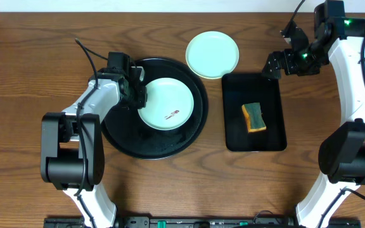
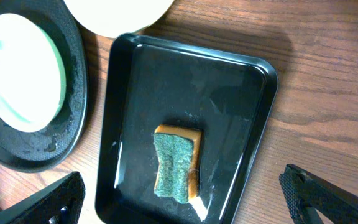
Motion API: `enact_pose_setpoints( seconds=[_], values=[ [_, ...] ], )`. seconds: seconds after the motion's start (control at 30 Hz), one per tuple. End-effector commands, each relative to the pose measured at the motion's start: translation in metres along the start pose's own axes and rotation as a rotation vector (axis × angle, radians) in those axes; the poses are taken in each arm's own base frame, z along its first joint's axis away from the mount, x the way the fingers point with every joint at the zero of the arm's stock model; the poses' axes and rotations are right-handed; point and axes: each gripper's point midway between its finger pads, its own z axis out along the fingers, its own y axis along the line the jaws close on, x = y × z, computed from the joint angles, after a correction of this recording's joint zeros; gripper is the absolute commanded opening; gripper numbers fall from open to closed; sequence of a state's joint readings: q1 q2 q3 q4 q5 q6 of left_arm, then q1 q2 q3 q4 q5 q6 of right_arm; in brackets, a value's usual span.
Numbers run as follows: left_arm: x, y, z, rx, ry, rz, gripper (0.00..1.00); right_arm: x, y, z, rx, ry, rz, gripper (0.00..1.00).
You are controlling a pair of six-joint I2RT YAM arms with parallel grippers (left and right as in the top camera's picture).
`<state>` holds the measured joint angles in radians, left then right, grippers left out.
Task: Clean dirty plates on tray and stack at the side
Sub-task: 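Lower the right gripper onto the sponge in the black tray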
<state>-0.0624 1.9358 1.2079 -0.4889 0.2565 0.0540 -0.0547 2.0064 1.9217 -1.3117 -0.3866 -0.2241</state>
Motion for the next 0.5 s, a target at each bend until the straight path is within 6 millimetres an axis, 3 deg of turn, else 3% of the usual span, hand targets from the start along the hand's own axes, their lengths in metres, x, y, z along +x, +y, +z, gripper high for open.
enact_pose_setpoints(
  seconds=[0.0,0.27,0.4,0.47],
  values=[
    [-0.003,-0.001,-0.001,0.006,0.002,-0.053,0.10,0.000,0.002,0.002,-0.004,0.004,-0.011,0.99],
    [0.036,-0.001,-0.004,-0.017,0.158,-0.294,0.07,0.001,0.002,0.002,-0.005,0.005,-0.010,0.99],
    [0.038,-0.008,-0.006,0.009,0.174,-0.412,0.08,0.003,0.002,0.002,-0.007,0.014,-0.006,0.99],
    [0.033,-0.016,-0.007,0.061,0.161,-0.411,0.17,0.006,0.002,0.003,-0.010,0.026,-0.001,0.99]
  ],
)
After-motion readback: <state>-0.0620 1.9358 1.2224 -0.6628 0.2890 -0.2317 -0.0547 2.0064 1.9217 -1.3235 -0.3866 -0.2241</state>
